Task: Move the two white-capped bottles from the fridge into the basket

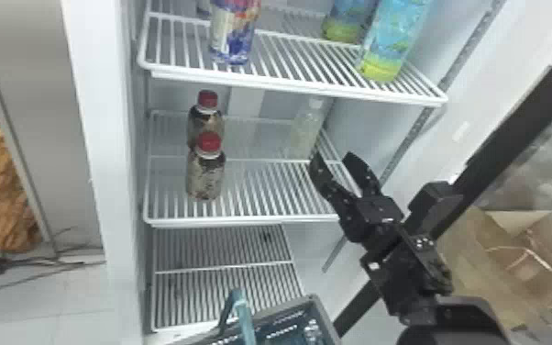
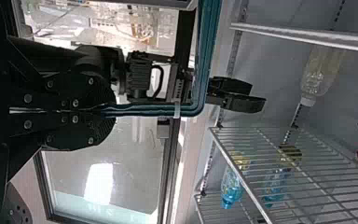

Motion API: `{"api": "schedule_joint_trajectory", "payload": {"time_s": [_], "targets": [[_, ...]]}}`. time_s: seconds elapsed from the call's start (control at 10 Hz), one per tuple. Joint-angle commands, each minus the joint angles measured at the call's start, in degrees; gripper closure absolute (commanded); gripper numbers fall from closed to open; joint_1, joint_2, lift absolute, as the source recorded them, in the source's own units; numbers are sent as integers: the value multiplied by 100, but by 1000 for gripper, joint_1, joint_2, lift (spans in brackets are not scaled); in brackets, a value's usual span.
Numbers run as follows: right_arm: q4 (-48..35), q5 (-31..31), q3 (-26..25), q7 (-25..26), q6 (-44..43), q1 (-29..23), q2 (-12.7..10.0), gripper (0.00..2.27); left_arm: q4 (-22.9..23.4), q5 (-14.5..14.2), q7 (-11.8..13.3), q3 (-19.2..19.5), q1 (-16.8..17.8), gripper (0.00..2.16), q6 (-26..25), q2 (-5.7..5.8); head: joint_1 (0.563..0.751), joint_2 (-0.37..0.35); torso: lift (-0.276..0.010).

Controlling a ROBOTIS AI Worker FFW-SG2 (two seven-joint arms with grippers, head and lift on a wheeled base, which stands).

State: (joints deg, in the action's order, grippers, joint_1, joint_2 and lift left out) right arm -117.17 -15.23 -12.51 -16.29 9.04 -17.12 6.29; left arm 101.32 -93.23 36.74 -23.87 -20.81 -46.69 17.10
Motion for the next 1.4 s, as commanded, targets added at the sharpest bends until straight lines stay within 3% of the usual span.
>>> {"api": "schedule_joint_trajectory", "payload": {"time_s": [0.0,0.1,0.4,1.3], "targets": [[320,141,40,64,-188,221,12,506,0,0,0,-1,0,1119,0,3,695,-350,-260],[488,221,75,117,-300,334,4,486,0,0,0,-1,0,1119,0,3,695,-350,-260],[1332,289,189,231,-567,854,12,116,0,0,0,-12,0,1119,0,-5,695,-350,-260],[3020,472,509,618,-947,2162,100,117,0,-23,-9,-12,28,1119,-28,-14,695,-350,-260]]}}
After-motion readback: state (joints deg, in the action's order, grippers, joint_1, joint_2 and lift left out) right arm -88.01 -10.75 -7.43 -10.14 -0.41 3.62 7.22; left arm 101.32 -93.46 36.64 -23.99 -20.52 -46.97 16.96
